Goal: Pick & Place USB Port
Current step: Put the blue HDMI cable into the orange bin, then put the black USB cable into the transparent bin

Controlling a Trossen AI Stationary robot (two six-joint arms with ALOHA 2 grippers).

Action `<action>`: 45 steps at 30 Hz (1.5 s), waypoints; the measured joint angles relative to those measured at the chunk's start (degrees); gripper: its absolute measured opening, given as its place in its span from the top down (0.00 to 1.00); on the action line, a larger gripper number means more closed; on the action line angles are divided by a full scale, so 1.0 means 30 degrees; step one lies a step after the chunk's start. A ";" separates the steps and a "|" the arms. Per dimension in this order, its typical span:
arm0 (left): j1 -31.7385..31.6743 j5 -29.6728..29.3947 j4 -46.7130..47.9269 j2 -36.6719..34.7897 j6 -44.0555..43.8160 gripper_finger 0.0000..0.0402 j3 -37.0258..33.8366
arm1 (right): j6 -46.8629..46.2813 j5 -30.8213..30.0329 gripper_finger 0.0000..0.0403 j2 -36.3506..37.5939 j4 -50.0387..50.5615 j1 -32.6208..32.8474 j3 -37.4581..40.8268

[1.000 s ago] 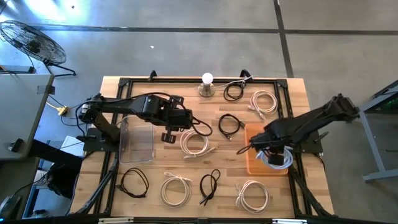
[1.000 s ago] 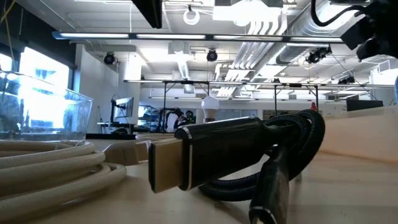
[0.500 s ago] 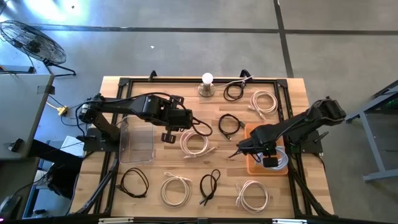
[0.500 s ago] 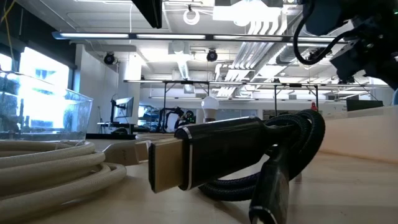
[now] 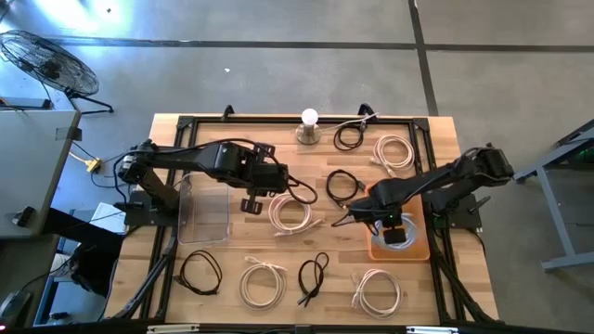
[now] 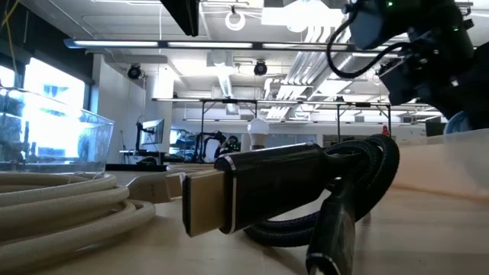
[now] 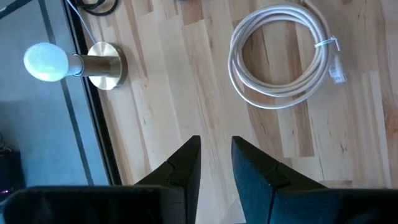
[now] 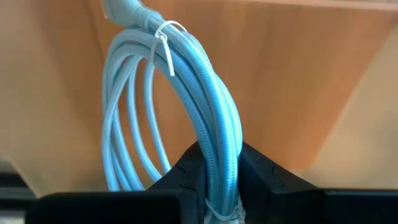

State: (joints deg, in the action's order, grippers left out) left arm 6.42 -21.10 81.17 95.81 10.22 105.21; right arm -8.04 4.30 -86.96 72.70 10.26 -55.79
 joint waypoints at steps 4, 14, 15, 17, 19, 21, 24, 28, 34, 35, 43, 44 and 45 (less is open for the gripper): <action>0.0028 0.0583 -0.0153 -0.0007 -0.0007 0.78 -0.0571 | -0.0657 -0.0154 0.82 0.0000 -0.1362 -0.0435 0.0000; -0.0008 0.0743 -0.0074 -0.0007 0.0153 0.78 -0.3527 | -0.0709 -0.3747 0.57 -0.0015 -0.1462 -0.0466 0.0007; -0.0008 0.0472 -0.0045 0.0000 0.0095 0.78 -0.3702 | -0.0662 -0.4303 0.57 -0.0015 -0.1295 -0.0466 0.0012; -0.0001 -0.0133 0.0006 0.0000 0.0007 0.78 -0.3781 | -0.0638 -0.5666 0.57 -0.0015 -0.0790 -0.0458 0.0009; 0.0033 -0.0316 -0.0085 0.0000 0.0076 0.78 -0.3781 | -0.0655 -0.7216 0.56 -0.0015 -0.0177 -0.0458 0.0014; 0.0028 -0.0344 -0.0146 0.0000 0.0264 0.78 -0.3781 | -0.0634 -0.8997 0.56 -0.0015 0.0423 -0.0458 0.0012; -0.0008 -0.0746 -0.0040 0.0000 0.0517 0.78 -0.3781 | -0.0487 -1.2343 0.56 -0.0015 0.1079 -0.0458 0.0007; -0.0008 -0.1297 -0.0008 -0.0007 0.0544 0.78 -0.3781 | -0.0710 -1.5711 0.56 -0.0015 0.1466 -0.0911 -0.0497; -0.0008 -0.2434 -0.0002 -0.0007 0.1113 0.78 -0.3781 | -0.1271 -1.5861 0.58 -0.0015 0.1052 -0.3161 -0.3046; -0.0008 -0.2577 -0.0007 -0.0007 0.1190 0.78 -0.3781 | -0.1230 -1.5259 0.58 -0.0015 0.0781 -0.3669 -0.3537; -0.0008 -0.3577 0.0189 -0.0007 0.1661 0.78 -0.3767 | 0.5463 -0.9585 0.59 0.0000 -0.5594 -0.7324 -0.5518; -0.0008 -0.3627 0.0358 -0.0007 0.1661 0.78 -0.3767 | 0.6642 -0.8956 0.59 0.0000 -0.6473 -0.7658 -0.5500; -0.0008 -0.3685 0.0561 -0.0007 0.1657 0.78 -0.3767 | 0.7626 -0.8392 0.59 -0.0016 -0.7203 -0.7999 -0.5486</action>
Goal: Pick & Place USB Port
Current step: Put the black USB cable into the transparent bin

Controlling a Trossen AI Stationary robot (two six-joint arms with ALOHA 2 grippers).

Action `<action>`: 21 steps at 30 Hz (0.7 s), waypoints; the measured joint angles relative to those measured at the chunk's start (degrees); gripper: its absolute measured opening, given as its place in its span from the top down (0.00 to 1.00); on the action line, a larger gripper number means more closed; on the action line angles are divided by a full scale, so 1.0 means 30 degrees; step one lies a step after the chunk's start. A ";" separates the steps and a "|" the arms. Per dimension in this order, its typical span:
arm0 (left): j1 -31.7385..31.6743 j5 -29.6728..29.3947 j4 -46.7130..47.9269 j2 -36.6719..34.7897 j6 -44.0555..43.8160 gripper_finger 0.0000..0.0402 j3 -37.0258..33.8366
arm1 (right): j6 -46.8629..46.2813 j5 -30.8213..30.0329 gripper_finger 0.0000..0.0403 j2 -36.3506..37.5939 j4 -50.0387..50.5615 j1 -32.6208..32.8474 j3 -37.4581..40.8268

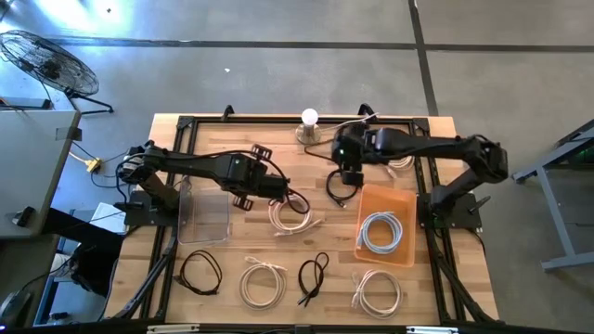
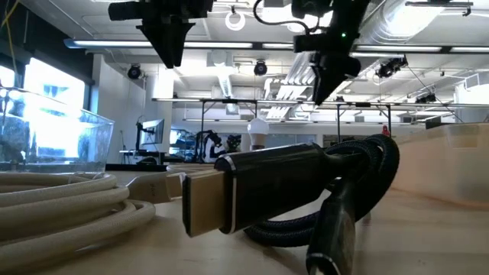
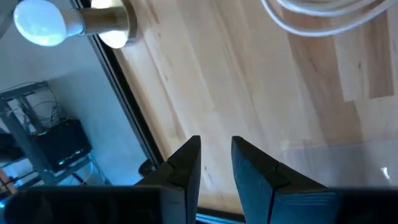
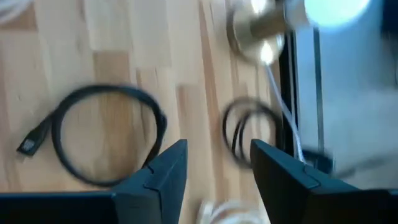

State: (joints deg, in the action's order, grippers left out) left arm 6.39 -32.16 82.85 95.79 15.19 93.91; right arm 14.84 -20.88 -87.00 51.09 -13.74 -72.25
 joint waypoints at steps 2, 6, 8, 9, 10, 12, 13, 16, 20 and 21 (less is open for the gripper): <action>0.0000 -0.0131 0.0324 0.0000 -0.0034 0.78 0.0000 | 0.1345 0.1175 0.59 -0.0172 -0.1203 -0.0666 0.0000; -0.0007 -0.0392 0.0578 -0.0007 -0.0139 0.78 0.0007 | 0.2699 0.3355 0.59 -0.0847 -0.1708 -0.2136 0.0000; -0.0007 -0.0498 0.0656 -0.0102 0.0004 0.78 0.0007 | 0.2930 0.3872 0.59 -0.1382 -0.1661 -0.2868 0.0000; -0.0007 -0.0585 0.0703 -0.0158 0.0044 0.78 0.0009 | 0.3065 0.3909 0.59 -0.1680 -0.1655 -0.3209 0.0000; -0.0007 -0.0636 0.0728 -0.0204 0.0196 0.78 0.0022 | 0.3232 0.3944 0.59 -0.1983 -0.1666 -0.3525 0.0000; -0.0015 -0.0636 0.0728 -0.0197 0.0390 0.78 0.0029 | 0.3672 0.3961 0.59 -0.2574 -0.1719 -0.4123 0.0015; -0.0015 -0.0636 0.0721 -0.0169 0.0452 0.78 0.0029 | 0.3791 0.3980 0.59 -0.2871 -0.1800 -0.4379 0.0015; -0.0022 -0.0684 0.0721 -0.0168 0.0784 0.78 0.0029 | 0.3899 0.4133 0.59 -0.3575 -0.2272 -0.5135 0.0015; -0.0023 -0.1438 0.0671 -0.0168 0.1075 0.78 0.0029 | 0.3426 0.4476 0.59 -0.4238 -0.2646 -0.6209 0.0015; -0.0096 -0.1635 0.0594 -0.0168 0.1185 0.78 0.0029 | 0.3061 0.4619 0.59 -0.4352 -0.2658 -0.6504 0.0015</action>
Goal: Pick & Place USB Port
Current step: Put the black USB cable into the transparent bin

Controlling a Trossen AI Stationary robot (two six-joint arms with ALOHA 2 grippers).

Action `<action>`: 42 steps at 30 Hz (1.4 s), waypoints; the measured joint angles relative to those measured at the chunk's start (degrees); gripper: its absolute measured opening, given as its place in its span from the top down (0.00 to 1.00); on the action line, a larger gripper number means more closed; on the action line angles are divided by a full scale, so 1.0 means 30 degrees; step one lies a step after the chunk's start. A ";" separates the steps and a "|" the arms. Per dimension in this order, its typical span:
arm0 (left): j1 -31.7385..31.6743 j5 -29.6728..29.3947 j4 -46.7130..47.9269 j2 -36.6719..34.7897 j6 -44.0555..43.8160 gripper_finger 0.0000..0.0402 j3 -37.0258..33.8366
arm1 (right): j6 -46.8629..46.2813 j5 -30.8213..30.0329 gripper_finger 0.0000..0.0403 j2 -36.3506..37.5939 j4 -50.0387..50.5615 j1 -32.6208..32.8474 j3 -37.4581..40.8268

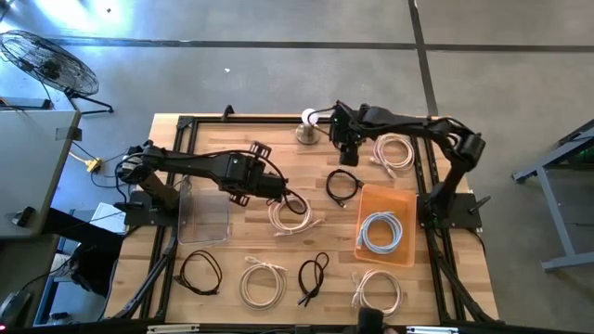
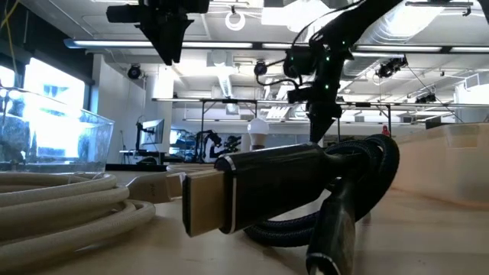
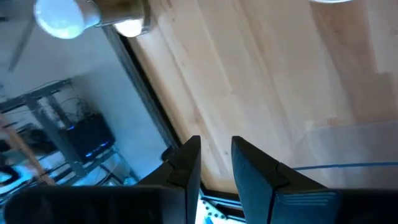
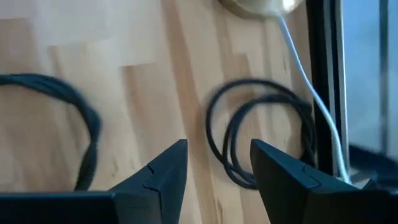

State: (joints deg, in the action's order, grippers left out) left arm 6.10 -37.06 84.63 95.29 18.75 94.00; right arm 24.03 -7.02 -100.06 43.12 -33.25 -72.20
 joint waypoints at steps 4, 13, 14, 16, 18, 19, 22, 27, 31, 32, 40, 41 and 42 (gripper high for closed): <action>-0.0731 -0.0020 -0.0366 0.0000 0.0166 0.78 0.0000 | -0.2204 0.0577 0.59 -0.0429 -0.0073 -0.1069 -0.0007; -0.3000 0.0714 -0.0907 0.0000 0.0166 0.78 -0.0007 | -0.5007 0.1321 0.59 -0.0668 -0.0694 -0.1700 -0.0036; -0.3135 0.0790 -0.0911 0.0007 0.0166 0.78 -0.0007 | -0.5003 0.1610 0.59 -0.0791 -0.0816 -0.1693 -0.0036; -0.3347 0.1115 -0.0915 0.0007 0.0174 0.78 -0.0007 | -0.4930 0.1820 0.59 -0.1119 -0.1001 -0.1559 -0.0036; -0.3424 0.1226 -0.0921 0.0007 0.0173 0.78 -0.0007 | -0.4923 0.1805 0.59 -0.1473 -0.1357 -0.1433 -0.0036; -0.3423 0.1220 -0.0922 0.0007 0.0166 0.78 -0.0007 | -0.4911 0.1669 0.59 -0.1693 -0.1483 -0.1352 -0.0036; -0.3408 0.1299 -0.1078 0.0007 0.0170 0.78 -0.0007 | -0.4813 0.1204 0.59 -0.2366 -0.1610 -0.1167 -0.0036; -0.3408 0.1823 -0.1376 0.0007 0.0529 0.78 -0.0015 | -0.4394 -0.0573 0.59 -0.3197 -0.1943 -0.0982 -0.0036; -0.3408 0.1830 -0.1718 0.0007 0.0669 0.78 -0.0015 | -0.4355 -0.1480 0.59 -0.3362 -0.2295 -0.0986 -0.0029; -0.3408 0.1830 -0.1799 0.0007 0.0669 0.78 -0.0015 | -0.4348 -0.1537 0.59 -0.3362 -0.2446 -0.0986 -0.0029; -0.3408 0.1881 -0.1811 0.0007 0.0669 0.78 -0.0015 | -0.4355 -0.1604 0.59 -0.3362 -0.2595 -0.0986 -0.0029; -0.3408 0.1889 -0.1811 0.0007 0.0669 0.78 -0.0015 | -0.4355 -0.1604 0.59 -0.3362 -0.2589 -0.0986 -0.0029; -0.3408 0.1889 -0.1812 0.0007 0.0669 0.78 -0.0015 | -0.4355 -0.1611 0.59 -0.3362 -0.2589 -0.0986 -0.0029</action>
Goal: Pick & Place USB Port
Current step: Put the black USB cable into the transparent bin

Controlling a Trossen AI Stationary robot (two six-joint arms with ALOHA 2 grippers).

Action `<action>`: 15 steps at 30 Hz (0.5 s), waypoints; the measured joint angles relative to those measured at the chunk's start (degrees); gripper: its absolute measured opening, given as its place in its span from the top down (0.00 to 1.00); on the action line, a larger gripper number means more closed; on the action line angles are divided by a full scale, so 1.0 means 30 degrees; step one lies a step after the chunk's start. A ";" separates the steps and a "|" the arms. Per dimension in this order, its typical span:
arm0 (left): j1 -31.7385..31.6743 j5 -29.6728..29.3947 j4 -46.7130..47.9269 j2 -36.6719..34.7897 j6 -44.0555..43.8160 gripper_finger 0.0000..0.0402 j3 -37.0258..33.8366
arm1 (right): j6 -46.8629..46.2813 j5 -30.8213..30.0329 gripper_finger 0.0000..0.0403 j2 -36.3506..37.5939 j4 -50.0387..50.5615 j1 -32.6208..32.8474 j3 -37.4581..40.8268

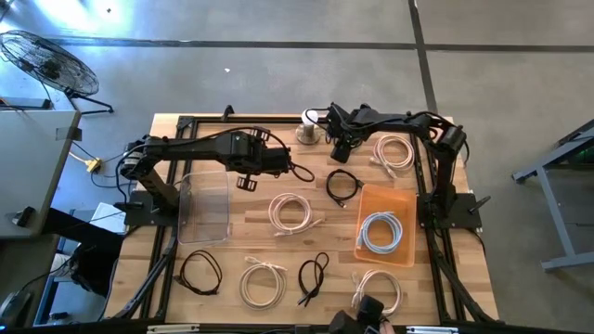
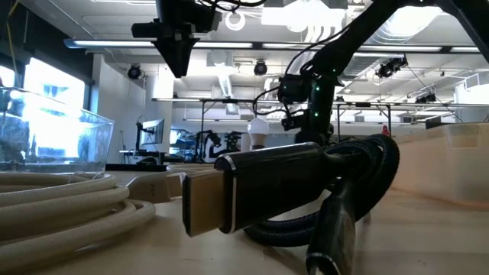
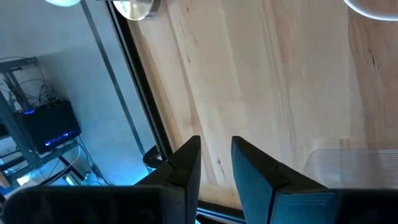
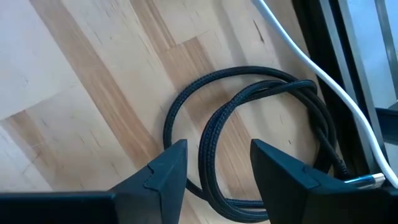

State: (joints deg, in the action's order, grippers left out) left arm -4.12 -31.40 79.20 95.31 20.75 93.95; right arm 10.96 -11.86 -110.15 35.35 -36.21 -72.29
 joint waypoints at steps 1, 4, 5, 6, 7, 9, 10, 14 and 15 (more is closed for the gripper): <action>0.0000 0.0000 0.0001 0.0000 0.0000 0.78 0.0000 | -0.0040 0.0012 0.59 0.0000 0.0000 0.0000 0.0000; 0.0000 0.0071 -0.0010 0.0007 0.0000 0.78 0.0000 | -0.0165 0.0125 0.59 -0.0148 0.0000 0.0000 0.0000; 0.0000 0.0236 -0.0028 0.0007 0.0000 0.78 0.0000 | -0.0160 0.0118 0.59 -0.0264 0.0014 0.0000 0.0000; 0.0000 0.0390 -0.0048 0.0007 0.0000 0.78 0.0000 | -0.0159 0.0123 0.59 -0.0406 0.0038 0.0000 0.0000; 0.0000 0.0446 -0.0068 0.0007 0.0000 0.78 0.0000 | -0.0153 0.0114 0.59 -0.0537 0.0044 0.0000 0.0000; 0.0000 0.0495 -0.0072 0.0015 0.0000 0.78 0.0000 | -0.0153 -0.0107 0.59 -0.0727 0.0008 0.0000 0.0000; 0.0000 0.0498 -0.0072 0.0015 0.0000 0.78 0.0000 | -0.0153 -0.0296 0.59 -0.0792 -0.0028 0.0000 0.0000; 0.0000 0.0503 -0.0072 0.0015 -0.0001 0.78 0.0000 | 0.0192 -0.0336 0.63 -0.1038 -0.0044 0.0000 -0.0007; 0.0000 0.0503 -0.0079 0.0015 -0.0004 0.78 0.0000 | 0.0361 -0.0162 0.66 -0.1067 -0.0044 0.0000 -0.0015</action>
State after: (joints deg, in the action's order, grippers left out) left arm -4.12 -29.89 78.96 95.35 20.74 93.95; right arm 12.04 -12.34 -113.35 35.22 -36.21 -72.34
